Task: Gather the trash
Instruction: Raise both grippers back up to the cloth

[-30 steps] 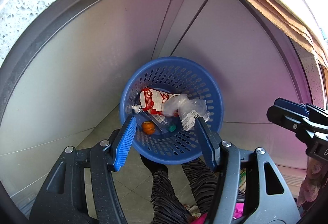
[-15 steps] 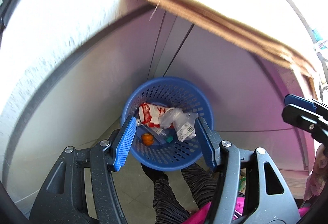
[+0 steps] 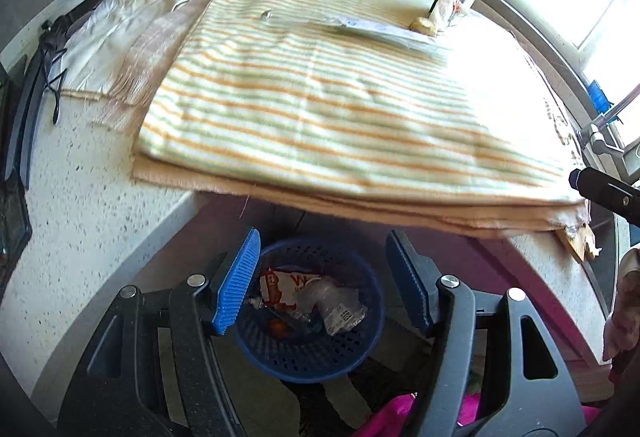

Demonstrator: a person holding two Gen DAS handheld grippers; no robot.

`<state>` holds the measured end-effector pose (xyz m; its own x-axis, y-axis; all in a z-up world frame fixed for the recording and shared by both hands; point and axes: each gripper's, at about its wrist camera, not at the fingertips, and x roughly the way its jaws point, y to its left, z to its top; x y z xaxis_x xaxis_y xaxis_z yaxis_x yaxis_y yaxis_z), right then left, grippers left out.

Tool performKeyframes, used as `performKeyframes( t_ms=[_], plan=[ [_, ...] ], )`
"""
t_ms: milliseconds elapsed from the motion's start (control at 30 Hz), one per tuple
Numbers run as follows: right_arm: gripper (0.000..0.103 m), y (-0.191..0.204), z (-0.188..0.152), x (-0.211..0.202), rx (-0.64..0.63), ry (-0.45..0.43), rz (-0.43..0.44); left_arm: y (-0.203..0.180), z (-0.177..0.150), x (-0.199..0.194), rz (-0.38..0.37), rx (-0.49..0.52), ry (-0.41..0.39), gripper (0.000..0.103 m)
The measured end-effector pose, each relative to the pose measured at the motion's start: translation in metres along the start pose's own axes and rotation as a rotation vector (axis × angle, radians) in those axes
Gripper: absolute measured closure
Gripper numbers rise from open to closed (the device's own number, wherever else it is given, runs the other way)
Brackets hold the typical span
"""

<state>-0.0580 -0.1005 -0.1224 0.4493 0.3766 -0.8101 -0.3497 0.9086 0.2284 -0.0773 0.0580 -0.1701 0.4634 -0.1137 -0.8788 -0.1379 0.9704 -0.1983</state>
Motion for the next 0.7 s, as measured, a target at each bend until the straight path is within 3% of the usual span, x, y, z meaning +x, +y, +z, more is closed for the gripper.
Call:
performKeyframes(
  t_ms=[233, 400, 500, 700],
  plan=[
    [0.015, -0.028, 0.051, -0.011, 0.044, -0.066, -0.003, -0.024, 0.047, 0.0, -0.006, 0.061, -0.034, 0.036],
    [0.014, -0.044, 0.086, -0.009, 0.067, -0.089, 0.008, -0.042, 0.082, 0.008, 0.03, 0.137, -0.055, 0.035],
    [0.014, -0.052, 0.104, -0.005, 0.076, -0.097, 0.019, -0.051, 0.097, 0.014, 0.056, 0.191, -0.056, 0.03],
    [0.014, -0.071, 0.132, 0.011, 0.11, -0.076, 0.048, -0.067, 0.125, 0.036, 0.12, 0.308, -0.027, 0.029]
  ],
)
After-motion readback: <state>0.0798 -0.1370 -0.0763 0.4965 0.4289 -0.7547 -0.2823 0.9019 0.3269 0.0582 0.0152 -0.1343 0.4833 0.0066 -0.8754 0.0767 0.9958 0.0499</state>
